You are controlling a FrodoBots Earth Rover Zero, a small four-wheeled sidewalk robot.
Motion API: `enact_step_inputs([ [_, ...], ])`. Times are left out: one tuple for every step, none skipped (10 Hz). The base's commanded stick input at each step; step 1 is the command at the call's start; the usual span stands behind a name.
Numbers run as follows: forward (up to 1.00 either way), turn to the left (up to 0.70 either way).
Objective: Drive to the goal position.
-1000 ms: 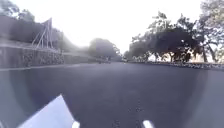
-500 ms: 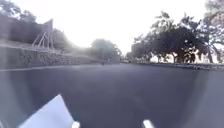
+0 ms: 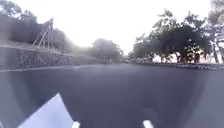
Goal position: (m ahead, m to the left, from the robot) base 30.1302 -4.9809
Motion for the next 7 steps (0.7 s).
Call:
enact_step_inputs([
  [0.85, 0.0],
  [0.85, 0.0],
  [0.85, 0.0],
  [0.85, 0.0],
  [0.85, 0.0],
  [0.85, 0.0],
  [0.85, 0.0],
])
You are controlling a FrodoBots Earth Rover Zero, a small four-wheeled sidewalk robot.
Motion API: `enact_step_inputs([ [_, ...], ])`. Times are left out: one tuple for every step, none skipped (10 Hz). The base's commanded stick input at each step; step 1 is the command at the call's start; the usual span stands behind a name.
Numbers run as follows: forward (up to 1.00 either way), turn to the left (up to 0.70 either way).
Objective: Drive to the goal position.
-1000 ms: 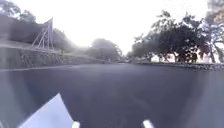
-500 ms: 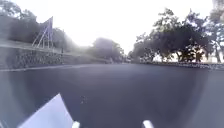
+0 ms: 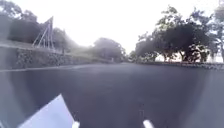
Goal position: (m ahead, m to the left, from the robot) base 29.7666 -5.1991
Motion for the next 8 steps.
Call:
enact_step_inputs([
  [0.85, 0.0],
  [0.85, 0.0],
  [0.85, 0.0],
  [0.85, 0.0],
  [0.85, 0.0],
  [0.85, 0.0],
  [0.85, 0.0],
  [0.85, -0.21],
])
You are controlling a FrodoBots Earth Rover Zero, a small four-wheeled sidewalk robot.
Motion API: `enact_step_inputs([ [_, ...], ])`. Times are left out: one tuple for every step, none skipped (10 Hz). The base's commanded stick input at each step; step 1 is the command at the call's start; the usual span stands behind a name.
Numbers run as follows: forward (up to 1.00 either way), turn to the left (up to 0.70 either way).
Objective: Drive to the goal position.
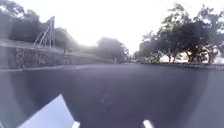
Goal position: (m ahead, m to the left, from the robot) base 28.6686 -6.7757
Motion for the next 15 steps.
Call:
enact_step_inputs([
  [0.85, -0.3],
  [0.85, -0.34],
  [0.85, -0.34],
  [0.85, -0.34],
  [0.85, -0.34],
  [0.85, -0.34],
  [0.85, -0.34],
  [0.85, -0.34],
  [0.85, -0.34],
  [0.85, -0.34],
  [0.85, -0.34],
  [0.85, -0.34],
  [0.85, -0.34],
  [0.85, -0.34],
  [0.85, -0.27],
])
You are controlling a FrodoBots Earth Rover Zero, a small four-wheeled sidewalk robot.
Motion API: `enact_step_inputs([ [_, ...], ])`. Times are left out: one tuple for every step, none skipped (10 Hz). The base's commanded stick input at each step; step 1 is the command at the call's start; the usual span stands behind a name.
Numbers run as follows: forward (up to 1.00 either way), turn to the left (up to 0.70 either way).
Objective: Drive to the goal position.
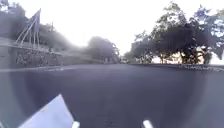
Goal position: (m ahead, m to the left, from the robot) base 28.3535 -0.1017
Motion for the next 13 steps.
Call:
enact_step_inputs([
  [0.85, -0.15],
  [0.85, -0.03],
  [0.85, 0.0],
  [0.85, 0.0],
  [0.85, 0.0],
  [0.85, 0.0],
  [0.85, 0.0],
  [0.85, 0.0],
  [0.85, 0.0],
  [0.85, 0.0],
  [0.85, 0.0],
  [0.85, 0.0],
  [0.85, 0.0],
])
